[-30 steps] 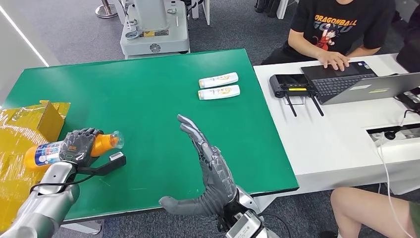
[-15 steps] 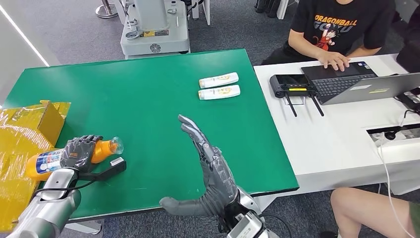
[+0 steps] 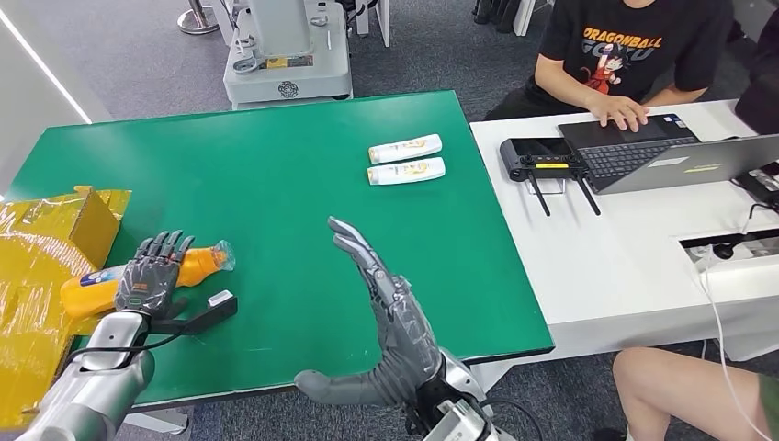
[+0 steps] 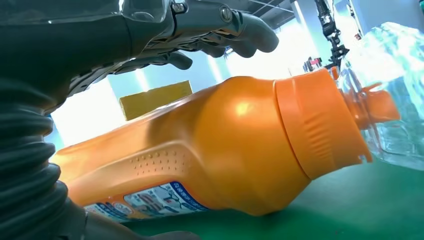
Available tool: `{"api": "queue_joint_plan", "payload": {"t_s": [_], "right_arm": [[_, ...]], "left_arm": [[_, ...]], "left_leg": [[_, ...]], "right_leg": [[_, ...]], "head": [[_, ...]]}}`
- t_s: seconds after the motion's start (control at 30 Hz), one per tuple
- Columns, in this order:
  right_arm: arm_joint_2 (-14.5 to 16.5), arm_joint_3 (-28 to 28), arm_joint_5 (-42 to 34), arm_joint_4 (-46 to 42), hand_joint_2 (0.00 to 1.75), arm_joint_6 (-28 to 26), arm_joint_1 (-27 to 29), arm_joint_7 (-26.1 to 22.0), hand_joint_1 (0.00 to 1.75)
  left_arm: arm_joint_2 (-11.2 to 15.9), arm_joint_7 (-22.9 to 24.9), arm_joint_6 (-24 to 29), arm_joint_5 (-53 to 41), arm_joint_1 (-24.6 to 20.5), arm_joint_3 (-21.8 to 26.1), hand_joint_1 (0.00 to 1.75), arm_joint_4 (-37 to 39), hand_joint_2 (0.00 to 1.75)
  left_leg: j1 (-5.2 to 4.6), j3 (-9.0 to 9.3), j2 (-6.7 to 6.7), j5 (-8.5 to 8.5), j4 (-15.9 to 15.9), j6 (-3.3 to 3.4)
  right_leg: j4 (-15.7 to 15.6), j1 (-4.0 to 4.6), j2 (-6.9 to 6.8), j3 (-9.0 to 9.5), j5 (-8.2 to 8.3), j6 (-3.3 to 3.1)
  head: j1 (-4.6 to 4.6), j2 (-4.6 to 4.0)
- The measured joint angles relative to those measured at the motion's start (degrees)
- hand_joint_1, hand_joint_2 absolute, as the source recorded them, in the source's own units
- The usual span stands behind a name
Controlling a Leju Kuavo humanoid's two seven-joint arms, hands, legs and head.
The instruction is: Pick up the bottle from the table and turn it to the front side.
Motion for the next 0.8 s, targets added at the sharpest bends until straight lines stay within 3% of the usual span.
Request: {"api": "queue_joint_plan", "payload": {"t_s": [0.17,0.27,0.37,0.43,0.5,0.57,0.7,0.8], "right_arm": [[0.0,-0.08,0.23,-0.32,1.75,0.53,0.13,0.17,0.0],[0.0,-0.11,0.62,-0.36,1.75,0.53,0.29,0.2,0.0],[0.0,-0.11,0.75,-0.35,1.75,0.59,0.44,0.26,0.0],[0.0,-0.11,0.33,-0.3,1.75,0.8,0.43,0.28,0.0],[0.0,-0.09,-0.3,-0.1,1.75,1.08,0.36,0.18,0.0],[0.0,-0.05,-0.93,0.27,1.75,1.18,0.21,-0.03,0.0],[0.0,0.38,-2.32,1.68,1.75,-0.11,-0.72,-0.86,0.0],[0.0,0.71,-2.89,2.49,1.75,-1.14,-1.07,-1.54,0.0]], "left_arm": [[-0.03,-0.44,1.79,-0.93,1.03,1.04,0.0,-0.56,1.75],[-0.14,-2.68,2.81,-1.42,3.52,3.52,0.0,-5.81,1.75],[-1.29,-9.01,3.13,-0.35,7.24,8.79,0.0,-16.46,1.75],[-3.2,-16.64,3.31,2.36,9.35,13.95,0.0,-24.69,1.75],[-5.57,-23.82,3.43,8.34,10.88,19.32,0.0,-32.92,1.75],[-7.46,-26.84,3.44,16.81,12.22,23.0,0.0,-40.94,1.75],[-10.55,-27.67,3.54,39.16,14.17,24.79,0.0,-57.29,1.75],[-12.55,-27.85,3.63,50.13,14.62,24.5,0.0,-64.92,1.75]], "left_leg": [[0.0,0.0,0.0,0.0,0.0,0.0],[0.0,0.0,0.02,0.0,0.0,0.0],[-0.01,0.0,0.01,0.0,0.01,0.0],[-0.01,-0.01,0.01,0.0,0.01,0.0],[-0.01,-0.01,0.03,-0.01,0.0,0.01],[-0.01,-0.01,0.06,-0.01,0.0,0.01],[0.0,-0.01,-0.09,0.0,0.01,0.01],[0.0,-0.01,-0.27,0.01,0.01,0.03]], "right_leg": [[0.0,0.0,0.0,0.0,0.0,0.0],[-0.01,0.0,0.01,-0.01,0.0,0.0],[-0.02,-0.01,0.01,-0.02,0.0,0.0],[-0.02,-0.01,0.01,-0.02,0.0,0.0],[-0.02,-0.01,0.04,0.0,0.0,0.01],[-0.02,-0.01,0.08,-0.01,0.01,0.01],[-0.03,0.0,-0.11,0.01,0.0,0.01],[-0.04,0.0,-0.32,0.07,-0.03,0.03]], "head": [[0.0,0.0],[0.0,0.0],[0.01,0.0],[0.01,0.0],[0.01,0.0],[0.0,0.0],[-0.01,0.0],[-0.01,0.0]]}}
